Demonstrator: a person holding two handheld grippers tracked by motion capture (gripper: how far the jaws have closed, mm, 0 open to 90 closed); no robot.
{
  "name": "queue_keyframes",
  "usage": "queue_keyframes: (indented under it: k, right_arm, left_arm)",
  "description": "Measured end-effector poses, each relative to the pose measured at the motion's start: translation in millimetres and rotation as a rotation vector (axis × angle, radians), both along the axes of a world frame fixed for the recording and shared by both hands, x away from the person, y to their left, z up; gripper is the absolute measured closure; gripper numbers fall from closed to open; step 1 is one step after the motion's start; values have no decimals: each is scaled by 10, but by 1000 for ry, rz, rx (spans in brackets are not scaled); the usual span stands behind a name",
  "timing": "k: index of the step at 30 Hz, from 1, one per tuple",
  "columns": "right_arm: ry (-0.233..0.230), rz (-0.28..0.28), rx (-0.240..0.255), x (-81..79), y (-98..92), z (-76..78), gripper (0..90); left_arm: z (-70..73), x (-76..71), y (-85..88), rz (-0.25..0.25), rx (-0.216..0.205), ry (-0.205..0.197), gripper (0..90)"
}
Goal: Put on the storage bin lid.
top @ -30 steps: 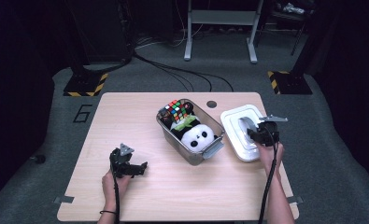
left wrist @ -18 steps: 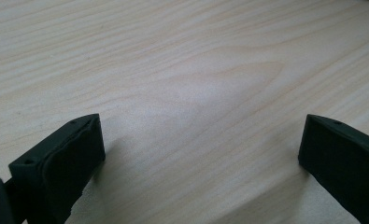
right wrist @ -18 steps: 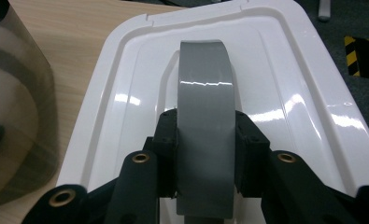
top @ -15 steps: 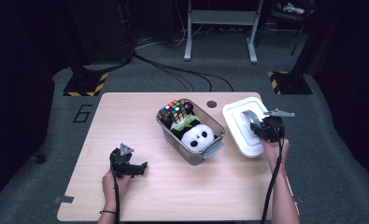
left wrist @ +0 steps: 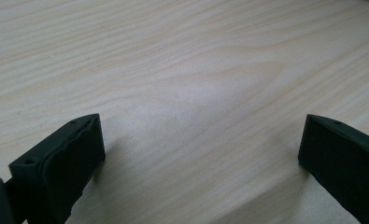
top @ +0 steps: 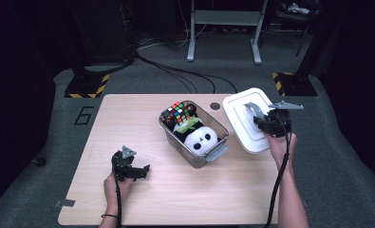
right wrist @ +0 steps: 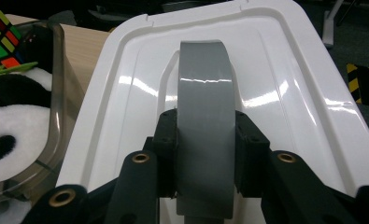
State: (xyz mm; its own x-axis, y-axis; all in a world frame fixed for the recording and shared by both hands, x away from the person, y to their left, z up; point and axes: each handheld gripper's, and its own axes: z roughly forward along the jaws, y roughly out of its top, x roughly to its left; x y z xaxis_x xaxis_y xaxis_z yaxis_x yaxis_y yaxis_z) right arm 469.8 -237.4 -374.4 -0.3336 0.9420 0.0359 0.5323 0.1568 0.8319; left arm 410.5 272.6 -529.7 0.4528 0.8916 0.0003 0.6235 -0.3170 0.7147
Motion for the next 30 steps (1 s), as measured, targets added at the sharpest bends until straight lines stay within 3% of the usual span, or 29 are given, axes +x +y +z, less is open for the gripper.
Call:
queue_keyframes:
  k: [17,30]
  right_arm:
    - [-13,82,44,22,331,178,666]
    - [-16,144,44,53,641,225,665]
  left_arm:
    - [0,0,0,0,0,0,2]
    - [0,1,0,0,0,-2,2]
